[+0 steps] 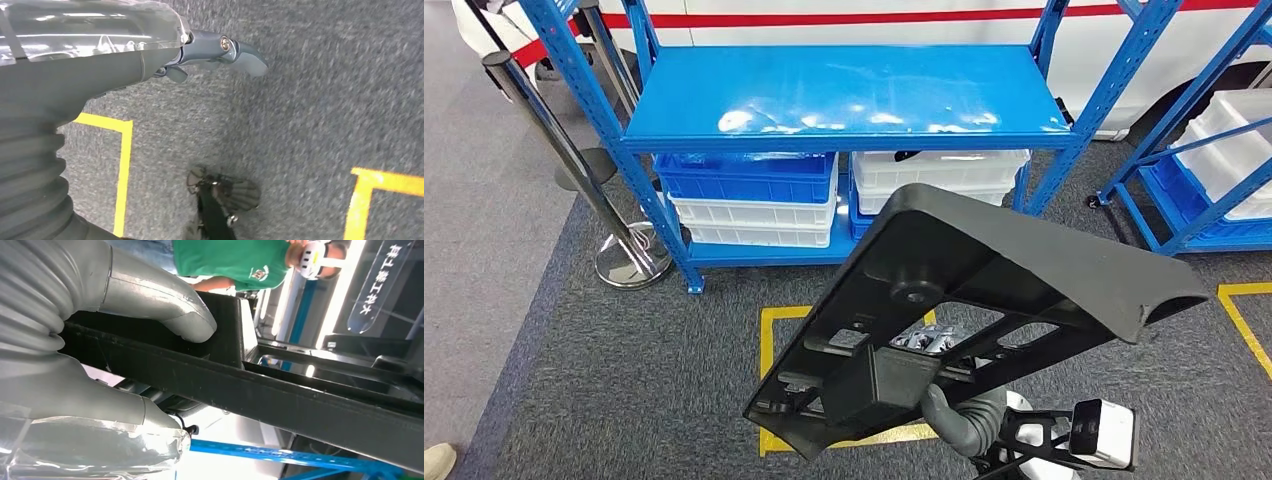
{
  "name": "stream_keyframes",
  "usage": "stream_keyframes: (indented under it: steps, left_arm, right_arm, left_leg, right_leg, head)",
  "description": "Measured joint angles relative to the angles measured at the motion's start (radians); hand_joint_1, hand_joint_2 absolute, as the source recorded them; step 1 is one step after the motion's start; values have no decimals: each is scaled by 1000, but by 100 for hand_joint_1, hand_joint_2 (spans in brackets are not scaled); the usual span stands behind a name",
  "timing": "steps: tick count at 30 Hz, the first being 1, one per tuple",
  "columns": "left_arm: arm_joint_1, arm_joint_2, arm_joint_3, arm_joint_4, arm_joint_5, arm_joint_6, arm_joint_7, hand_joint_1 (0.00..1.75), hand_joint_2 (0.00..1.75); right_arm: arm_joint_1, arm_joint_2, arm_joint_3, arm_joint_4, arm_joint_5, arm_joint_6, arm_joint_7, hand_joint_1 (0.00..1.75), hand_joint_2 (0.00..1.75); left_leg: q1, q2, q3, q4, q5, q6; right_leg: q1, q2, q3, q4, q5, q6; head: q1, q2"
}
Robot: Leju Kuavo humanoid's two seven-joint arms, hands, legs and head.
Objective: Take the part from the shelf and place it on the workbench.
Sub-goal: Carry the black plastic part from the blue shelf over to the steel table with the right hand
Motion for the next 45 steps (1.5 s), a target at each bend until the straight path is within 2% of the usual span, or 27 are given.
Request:
stream_keyframes:
  steps: [1,3,5,7,9,10,12,14,16,17,18,20,21,22,25,27,29,31,33,35,36,37,39,41,42,43,45]
  left_arm:
    - [0,0,0,0,-2,-1,-1,0,175]
    - [-1,0,0,0,-7,-4,-3,0,175]
    - [-1,0,0,0,-12,-6,-6,0,175]
    - [-1,1,0,-1,-18,-7,-7,0,175]
    - [0,3,0,-1,-25,-7,-6,0,175]
    - [0,4,0,-1,-27,-7,-5,0,175]
    - [2,7,0,-2,-30,-7,-1,0,175]
    - [2,7,0,-2,-34,-8,3,0,175]
    - [2,9,1,-2,-39,-7,5,0,175]
    - [2,10,1,-2,-40,-5,7,0,175]
    - [2,11,2,-2,-41,-2,8,0,175]
    - [2,14,5,-3,-44,3,10,0,175]
    - [2,16,7,-4,-46,5,10,0,175]
    - [1,17,8,-4,-47,7,11,0,175]
    - [-2,17,12,-4,-49,9,12,0,175]
    - [-2,17,15,-5,-51,16,12,0,175]
    - [-1,18,18,-6,-58,27,14,0,175]
    - [-1,20,21,-7,-65,37,17,0,175]
    - [-3,21,23,-7,-72,48,18,0,175]
    - [-5,21,24,-7,-79,61,17,0,175]
    - [-6,22,25,-7,-81,66,17,0,175]
    - [-7,23,27,-7,-82,69,17,0,175]
    - [-9,25,31,-7,-82,73,18,0,175]
    - [-11,27,37,-8,-82,74,20,0,175]
    - [-11,28,39,-8,-82,74,20,0,175]
    - [-10,29,41,-8,-82,74,20,0,175]
    - [-8,29,42,-8,-82,73,20,0,175]
  right_arm:
    - [4,0,-1,-2,5,-3,1,175,175]
    - [10,1,-3,-9,18,-11,2,175,175]
    - [12,2,-7,-23,34,-20,-2,175,175]
    - [15,2,-13,-35,49,-28,-16,175,175]
    - [21,3,-21,-42,65,-33,-33,175,175]
    - [23,3,-24,-45,73,-33,-40,175,175]
    - [26,3,-28,-50,84,-31,-48,175,175]
    - [27,3,-32,-53,90,-26,-51,175,175]
    - [28,3,-37,-53,93,-18,-52,175,175]
    - [28,3,-39,-53,93,-14,-52,175,175]
    - [27,2,-40,-53,93,-12,-52,175,175]
    - [24,2,-42,-52,92,-10,-51,175,175]
    - [22,2,-43,-51,91,-9,-52,175,175]
    - [21,2,-44,-51,91,-9,-52,175,175]
    - [19,1,-46,-50,91,-9,-52,175,175]
    - [16,0,-47,-49,91,-9,-52,175,175]
    - [13,0,-47,-45,94,-9,-52,175,175]
    - [12,0,-47,-40,97,-11,-52,175,175]
    - [7,0,-47,-35,97,-13,-52,175,175]
    - [-3,0,-46,-33,96,-15,-52,175,175]
    - [-9,0,-46,-33,96,-17,-52,175,175]
    - [-15,0,-46,-32,96,-19,-52,175,175]
    - [-24,0,-43,-28,94,-24,-52,175,175]
    - [-36,0,-40,-24,88,-27,-51,175,175]
    - [-43,1,-38,-23,85,-27,-51,175,175]
    - [-48,2,-37,-21,82,-27,-50,175,175]
    - [-53,3,-36,-19,80,-27,-50,175,175]
  left_leg:
    - [0,0,-21,5,12,-2]
    - [0,0,-60,16,32,-7]
    - [-3,-2,-82,26,47,-16]
    - [-3,-3,-85,26,63,-27]
    - [-2,-3,-87,22,75,-40]
    - [-1,-4,-93,31,63,-46]
    - [2,-6,-122,104,-13,-54]
    - [4,-6,-162,236,-95,-61]
    - [5,-7,-167,304,-104,-64]
    - [6,-9,-140,281,-84,-63]
    - [6,-16,-96,220,-60,-62]
    - [7,-42,-7,87,-37,-54]
    - [7,-53,16,47,-36,-50]
    - [7,-57,22,33,-40,-46]
    - [11,-34,16,23,-29,-29]
    - [15,-15,12,15,-19,-16]
    - [12,2,3,16,-13,-11]
    - [11,21,-4,19,-11,-11]
    - [11,39,-7,24,-11,-13]
    - [8,54,-6,28,-13,-19]
    - [6,61,-6,28,-12,-24]
    - [4,68,-6,28,-12,-29]
    - [2,79,-5,25,-10,-42]
    - [5,52,-15,50,-35,-53]
    - [6,29,-32,92,-63,-56]
    - [7,10,-52,137,-93,-57]
    - [8,-2,-80,203,-130,-57]
  right_leg:
    - [-1,0,13,24,21,1]
    - [-2,0,92,-32,76,-3]
    - [2,-1,222,-194,51,-15]
    - [8,-3,296,-303,8,-28]
    - [7,-4,293,-319,19,-42]
    - [6,-5,285,-321,29,-51]
    - [3,-6,267,-323,49,-64]
    - [5,0,244,-319,66,-67]
    - [6,9,219,-310,79,-64]
    - [5,15,208,-303,83,-62]
    - [5,22,198,-296,85,-60]
    - [5,36,182,-281,88,-53]
    - [5,43,175,-275,90,-49]
    - [6,50,170,-272,93,-43]
    - [6,58,156,-260,93,-24]
    - [5,35,126,-198,49,-14]
    - [1,15,70,-74,-17,-5]
    - [-3,7,42,-2,-35,1]
    - [-4,-7,93,-86,20,0]
    - [2,-47,165,-222,68,-10]
    - [7,-59,183,-261,77,-17]
    - [11,-64,187,-275,77,-23]
    - [11,-43,181,-280,85,-36]
    - [6,-26,178,-288,96,-51]
    - [3,-17,176,-291,101,-58]
    - [3,-10,174,-292,104,-62]
    - [4,-2,170,-291,106,-65]
  head:
    - [0,0]
    - [0,0]
    - [0,0]
    - [0,0]
    - [2,0]
    - [3,0]
    - [-3,0]
    - [-6,0]
    - [-6,0]
    - [-6,0]
    - [-6,0]
    - [-6,0]
    - [-6,0]
    - [-6,0]
    - [-6,0]
    - [-1,0]
    - [3,0]
    - [4,0]
    - [4,0]
    - [3,0]
    - [3,0]
    - [3,0]
    - [2,0]
    - [2,0]
    - [1,0]
    - [1,0]
    - [1,0]
